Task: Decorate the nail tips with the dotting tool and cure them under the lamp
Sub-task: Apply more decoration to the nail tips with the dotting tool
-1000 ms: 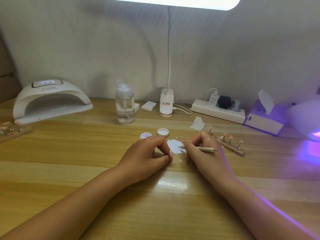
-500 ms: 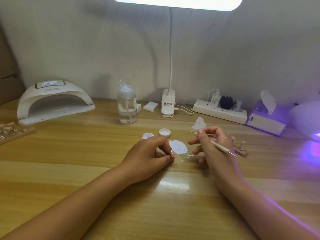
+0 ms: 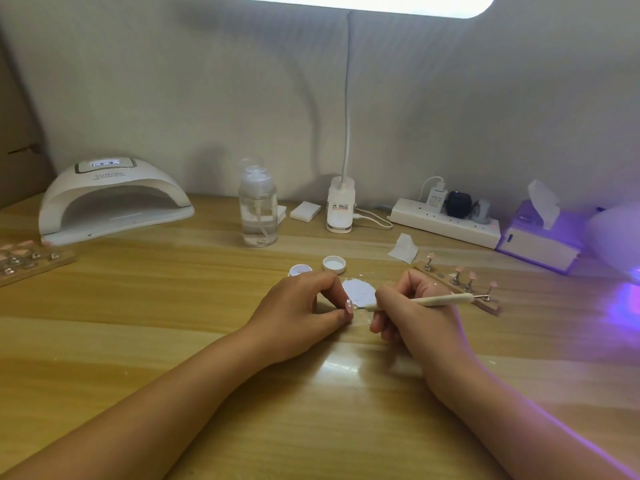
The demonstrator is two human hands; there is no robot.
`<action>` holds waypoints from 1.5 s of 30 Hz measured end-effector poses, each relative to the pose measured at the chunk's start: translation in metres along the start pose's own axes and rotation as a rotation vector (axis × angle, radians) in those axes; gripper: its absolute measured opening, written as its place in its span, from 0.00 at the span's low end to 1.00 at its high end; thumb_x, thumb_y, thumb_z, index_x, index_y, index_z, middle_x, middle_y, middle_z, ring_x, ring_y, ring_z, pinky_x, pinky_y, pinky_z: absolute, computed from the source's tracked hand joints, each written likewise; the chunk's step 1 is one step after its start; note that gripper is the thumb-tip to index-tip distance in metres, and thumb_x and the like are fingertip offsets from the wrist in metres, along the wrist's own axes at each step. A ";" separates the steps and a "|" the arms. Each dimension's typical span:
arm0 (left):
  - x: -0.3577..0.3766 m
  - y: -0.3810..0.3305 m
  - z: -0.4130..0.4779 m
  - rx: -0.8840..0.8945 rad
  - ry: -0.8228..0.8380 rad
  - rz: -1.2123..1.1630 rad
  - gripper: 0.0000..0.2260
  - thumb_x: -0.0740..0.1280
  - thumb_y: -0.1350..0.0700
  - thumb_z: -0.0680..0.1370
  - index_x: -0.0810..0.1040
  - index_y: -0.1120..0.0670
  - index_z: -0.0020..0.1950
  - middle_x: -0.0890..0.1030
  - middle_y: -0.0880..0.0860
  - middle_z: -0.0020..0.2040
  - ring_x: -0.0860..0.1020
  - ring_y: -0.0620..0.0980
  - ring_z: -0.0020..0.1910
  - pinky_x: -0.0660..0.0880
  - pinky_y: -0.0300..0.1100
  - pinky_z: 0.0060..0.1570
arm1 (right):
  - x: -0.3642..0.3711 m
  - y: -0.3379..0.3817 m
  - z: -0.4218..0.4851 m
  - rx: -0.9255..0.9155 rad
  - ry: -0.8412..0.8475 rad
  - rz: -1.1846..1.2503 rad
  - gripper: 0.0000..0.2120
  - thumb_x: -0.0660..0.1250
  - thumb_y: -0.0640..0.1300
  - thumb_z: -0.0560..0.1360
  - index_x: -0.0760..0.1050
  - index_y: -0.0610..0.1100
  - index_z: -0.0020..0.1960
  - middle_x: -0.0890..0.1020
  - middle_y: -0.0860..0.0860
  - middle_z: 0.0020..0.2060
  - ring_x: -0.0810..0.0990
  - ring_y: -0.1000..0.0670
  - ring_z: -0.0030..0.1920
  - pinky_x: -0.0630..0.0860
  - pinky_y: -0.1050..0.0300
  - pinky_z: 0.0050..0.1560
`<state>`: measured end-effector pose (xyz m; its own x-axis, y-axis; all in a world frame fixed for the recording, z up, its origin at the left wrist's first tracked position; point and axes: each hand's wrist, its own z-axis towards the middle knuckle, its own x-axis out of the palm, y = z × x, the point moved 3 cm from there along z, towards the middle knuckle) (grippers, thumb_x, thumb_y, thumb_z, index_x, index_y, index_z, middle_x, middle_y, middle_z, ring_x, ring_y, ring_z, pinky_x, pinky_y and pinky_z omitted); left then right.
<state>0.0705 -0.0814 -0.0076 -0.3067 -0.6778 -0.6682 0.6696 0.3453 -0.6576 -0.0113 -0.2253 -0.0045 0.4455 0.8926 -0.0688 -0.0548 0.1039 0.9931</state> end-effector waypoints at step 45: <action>-0.001 -0.002 -0.001 0.000 0.007 -0.025 0.11 0.73 0.57 0.75 0.75 0.43 0.39 0.73 0.27 0.27 0.70 0.36 0.27 0.64 0.27 0.30 | 0.000 -0.006 0.004 0.002 0.016 -0.043 0.12 0.67 0.37 0.71 0.68 0.46 0.32 0.83 0.42 0.28 0.76 0.53 0.24 0.72 0.64 0.26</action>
<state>0.0687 -0.0811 -0.0055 -0.3279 -0.6820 -0.6538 0.6619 0.3280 -0.6741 -0.0074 -0.2275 -0.0097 0.4331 0.8942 -0.1132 -0.0337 0.1416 0.9894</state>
